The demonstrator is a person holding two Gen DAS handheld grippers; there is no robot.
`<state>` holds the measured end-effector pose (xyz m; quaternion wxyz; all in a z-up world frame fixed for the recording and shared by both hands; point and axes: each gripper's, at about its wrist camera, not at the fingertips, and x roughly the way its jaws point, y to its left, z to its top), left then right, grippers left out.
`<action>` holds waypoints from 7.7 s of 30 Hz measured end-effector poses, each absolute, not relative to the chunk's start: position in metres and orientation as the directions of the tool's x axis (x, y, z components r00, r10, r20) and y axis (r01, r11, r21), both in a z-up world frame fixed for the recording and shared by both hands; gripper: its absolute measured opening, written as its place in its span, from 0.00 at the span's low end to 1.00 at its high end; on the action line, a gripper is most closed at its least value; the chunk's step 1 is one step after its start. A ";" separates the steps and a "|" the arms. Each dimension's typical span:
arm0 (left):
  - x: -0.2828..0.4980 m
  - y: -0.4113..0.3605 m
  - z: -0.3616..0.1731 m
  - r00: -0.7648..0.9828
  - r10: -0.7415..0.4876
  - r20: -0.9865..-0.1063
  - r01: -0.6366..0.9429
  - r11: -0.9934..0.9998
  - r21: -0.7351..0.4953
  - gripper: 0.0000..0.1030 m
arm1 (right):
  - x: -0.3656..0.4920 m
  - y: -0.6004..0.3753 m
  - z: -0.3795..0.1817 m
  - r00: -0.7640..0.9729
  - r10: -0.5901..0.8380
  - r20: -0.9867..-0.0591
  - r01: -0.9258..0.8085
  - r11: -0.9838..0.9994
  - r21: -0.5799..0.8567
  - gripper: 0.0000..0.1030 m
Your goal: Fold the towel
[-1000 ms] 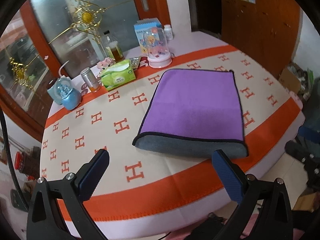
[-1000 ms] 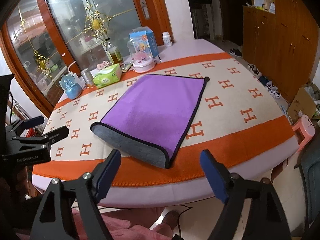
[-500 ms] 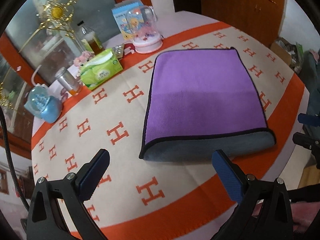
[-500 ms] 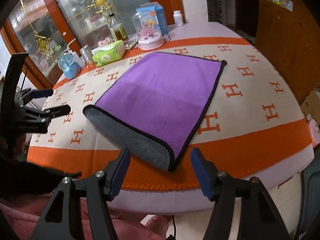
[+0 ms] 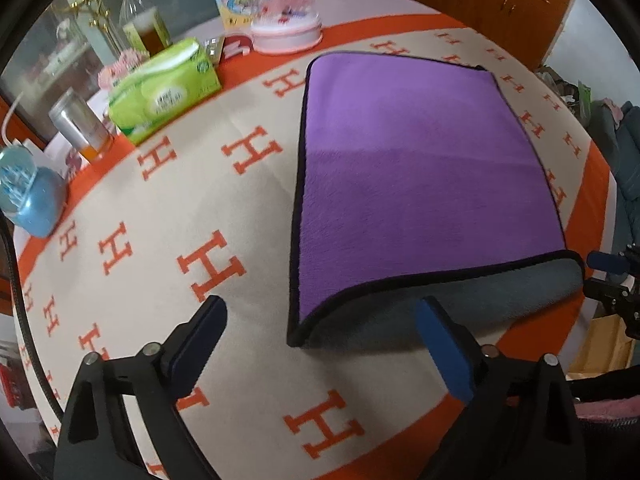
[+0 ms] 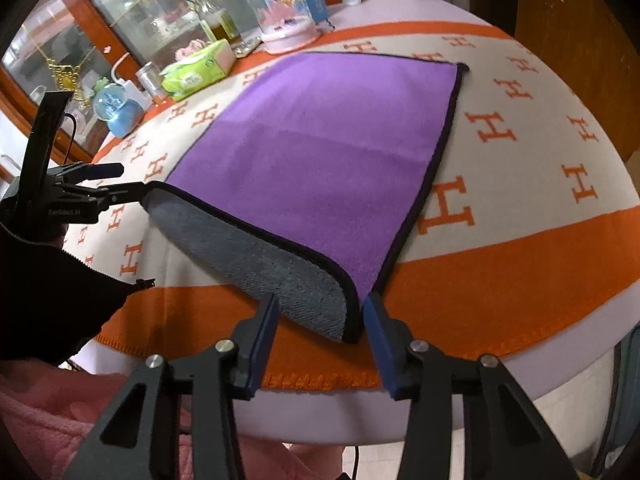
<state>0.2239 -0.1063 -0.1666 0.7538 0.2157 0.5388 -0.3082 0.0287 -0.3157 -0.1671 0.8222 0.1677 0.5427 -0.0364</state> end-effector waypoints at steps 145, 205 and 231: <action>0.252 -0.138 -0.111 0.374 -0.249 -0.894 0.379 0.920 -0.098 0.78 | 0.069 -0.377 -0.132 0.543 -0.179 -0.821 0.436 0.895 0.092 0.94; 0.066 0.029 0.007 0.605 -0.063 -0.794 0.104 0.995 0.000 0.99 | 0.020 -0.184 -0.005 0.601 0.098 -0.793 0.074 0.981 0.177 1.00; 0.052 0.020 0.016 0.677 -0.014 -0.736 0.092 0.994 0.066 0.99 | 0.009 -0.183 -0.001 0.643 0.068 -0.763 0.091 0.982 0.165 1.00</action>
